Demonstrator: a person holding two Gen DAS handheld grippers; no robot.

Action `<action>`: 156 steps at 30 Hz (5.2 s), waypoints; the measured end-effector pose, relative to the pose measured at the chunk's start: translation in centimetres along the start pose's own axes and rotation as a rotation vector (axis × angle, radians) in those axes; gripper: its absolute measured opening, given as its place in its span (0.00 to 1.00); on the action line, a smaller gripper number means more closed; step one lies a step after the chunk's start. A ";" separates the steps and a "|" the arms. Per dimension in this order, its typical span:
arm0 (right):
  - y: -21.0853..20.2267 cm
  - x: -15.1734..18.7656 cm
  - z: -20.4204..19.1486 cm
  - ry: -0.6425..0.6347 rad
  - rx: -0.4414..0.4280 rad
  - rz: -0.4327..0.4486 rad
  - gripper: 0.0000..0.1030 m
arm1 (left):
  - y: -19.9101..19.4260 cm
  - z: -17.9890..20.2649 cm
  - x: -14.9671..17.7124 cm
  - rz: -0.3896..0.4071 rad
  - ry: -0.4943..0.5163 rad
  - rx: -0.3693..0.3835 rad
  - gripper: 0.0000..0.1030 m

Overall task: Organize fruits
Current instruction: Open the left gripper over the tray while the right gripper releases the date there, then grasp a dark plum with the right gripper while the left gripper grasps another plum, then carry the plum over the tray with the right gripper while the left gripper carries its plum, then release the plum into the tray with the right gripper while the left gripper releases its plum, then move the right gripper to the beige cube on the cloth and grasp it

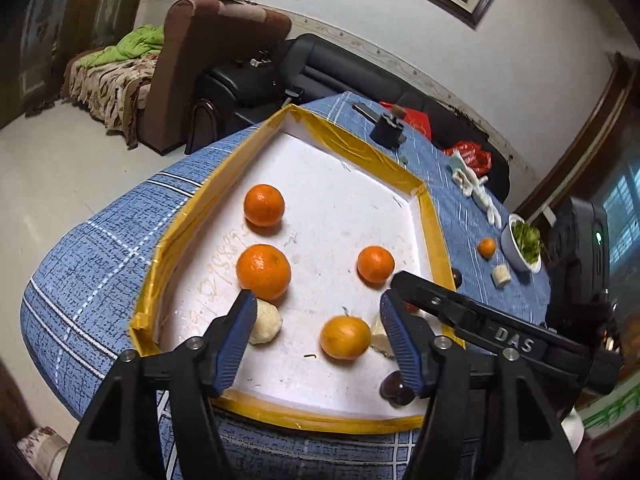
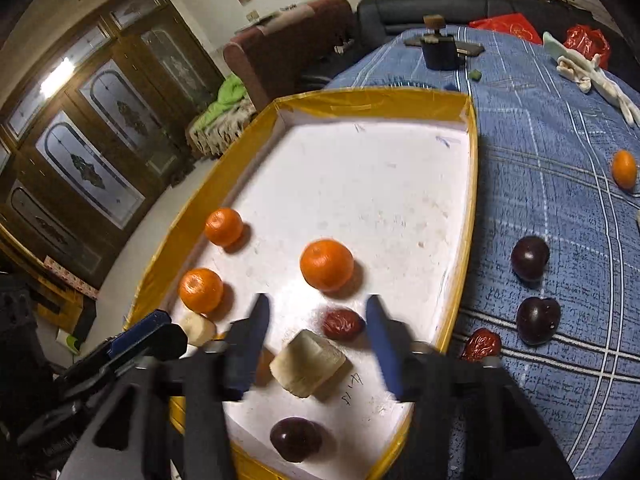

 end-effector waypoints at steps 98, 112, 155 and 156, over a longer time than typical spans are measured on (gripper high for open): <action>-10.1 -2.8 20.0 0.256 0.111 0.205 0.29 | 5.2 11.3 -2.9 -0.106 0.203 0.034 0.22; -10.6 -1.1 6.8 -0.011 0.087 0.209 0.29 | 2.1 0.6 -1.7 -0.045 0.053 -0.084 0.23; -8.6 -0.1 5.9 0.027 0.057 0.157 0.53 | -0.4 7.2 -0.4 -0.029 0.263 -0.177 0.79; -8.9 -0.1 6.5 0.036 0.060 0.161 0.53 | -0.5 7.4 -0.3 -0.031 0.268 -0.179 0.79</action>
Point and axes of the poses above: each gripper's, at about its wrist camera, not at the fingertips, and y roughly the way its jaws point, z to its right, x to its underside, the point moved 8 cm from there along y, roughly the way its jaws point, and after that the axes turned 15 degrees about y, right-handed, at the moved point
